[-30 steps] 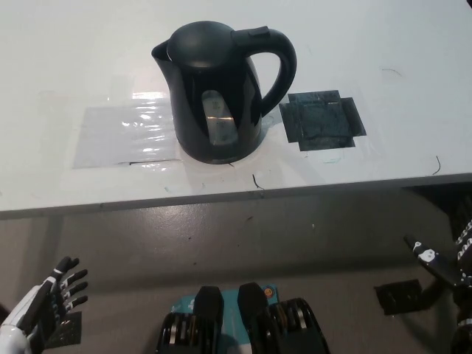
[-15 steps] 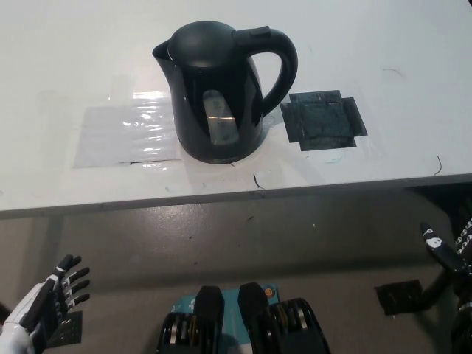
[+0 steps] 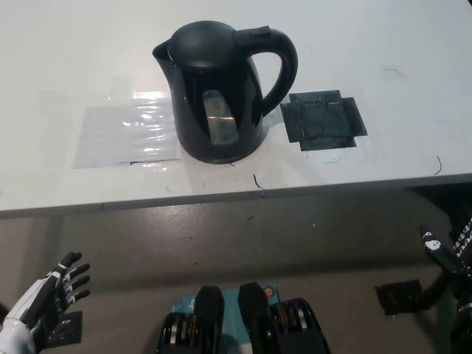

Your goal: The robot uses its right hand to push down on the lid of a kettle kept in the middle of the desk to close it

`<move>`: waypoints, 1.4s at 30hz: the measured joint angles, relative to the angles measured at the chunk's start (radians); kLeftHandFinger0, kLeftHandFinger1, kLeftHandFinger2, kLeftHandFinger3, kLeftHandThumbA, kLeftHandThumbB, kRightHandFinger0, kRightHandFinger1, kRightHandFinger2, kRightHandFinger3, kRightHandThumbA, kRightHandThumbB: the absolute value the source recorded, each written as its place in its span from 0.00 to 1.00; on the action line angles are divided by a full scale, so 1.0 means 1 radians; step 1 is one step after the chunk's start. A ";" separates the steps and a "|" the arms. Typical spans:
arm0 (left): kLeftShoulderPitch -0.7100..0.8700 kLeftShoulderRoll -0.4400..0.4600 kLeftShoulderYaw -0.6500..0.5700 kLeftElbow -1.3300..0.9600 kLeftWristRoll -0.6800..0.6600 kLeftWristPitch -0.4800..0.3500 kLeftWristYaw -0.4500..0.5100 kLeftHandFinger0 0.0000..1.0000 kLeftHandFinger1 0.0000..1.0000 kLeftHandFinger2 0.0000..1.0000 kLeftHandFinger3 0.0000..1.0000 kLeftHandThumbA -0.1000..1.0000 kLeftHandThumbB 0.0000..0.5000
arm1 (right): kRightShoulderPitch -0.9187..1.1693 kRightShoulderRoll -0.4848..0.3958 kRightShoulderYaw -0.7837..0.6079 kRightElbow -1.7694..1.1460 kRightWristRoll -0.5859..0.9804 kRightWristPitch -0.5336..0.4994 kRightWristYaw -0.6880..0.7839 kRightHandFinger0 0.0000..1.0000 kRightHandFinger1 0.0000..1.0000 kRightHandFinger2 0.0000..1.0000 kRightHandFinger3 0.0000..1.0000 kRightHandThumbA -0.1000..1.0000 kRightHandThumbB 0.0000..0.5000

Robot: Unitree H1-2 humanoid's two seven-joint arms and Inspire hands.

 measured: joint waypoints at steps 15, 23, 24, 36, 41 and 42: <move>-0.011 0.000 0.001 0.005 0.001 0.000 0.000 1.00 1.00 1.00 1.00 0.84 0.29 | 0.027 0.017 0.000 -0.073 0.024 0.057 0.002 1.00 1.00 1.00 1.00 0.75 0.00; -0.011 0.000 0.001 0.004 0.001 0.001 0.000 1.00 1.00 1.00 1.00 0.84 0.33 | 0.029 0.017 0.001 -0.075 0.032 0.065 0.002 1.00 1.00 1.00 1.00 0.75 0.00; -0.011 0.000 0.001 0.004 0.001 0.001 0.000 1.00 1.00 1.00 1.00 0.84 0.33 | 0.029 0.017 0.001 -0.075 0.033 0.065 0.003 1.00 1.00 1.00 1.00 0.75 0.00; -0.032 0.001 0.004 0.014 0.001 0.003 0.000 1.00 1.00 1.00 1.00 0.84 0.32 | 0.046 0.036 -0.006 -0.266 0.088 0.181 0.005 1.00 1.00 1.00 1.00 0.77 0.00; -0.043 0.002 0.005 0.019 0.000 0.004 0.000 1.00 1.00 1.00 1.00 0.84 0.28 | -0.007 -0.001 -0.022 -0.341 0.124 0.272 0.008 1.00 1.00 1.00 1.00 0.85 0.00; -0.044 0.002 0.005 0.021 0.000 0.004 0.000 1.00 1.00 1.00 1.00 0.84 0.27 | -0.020 -0.013 -0.025 -0.332 0.126 0.277 0.011 1.00 1.00 1.00 1.00 0.85 0.00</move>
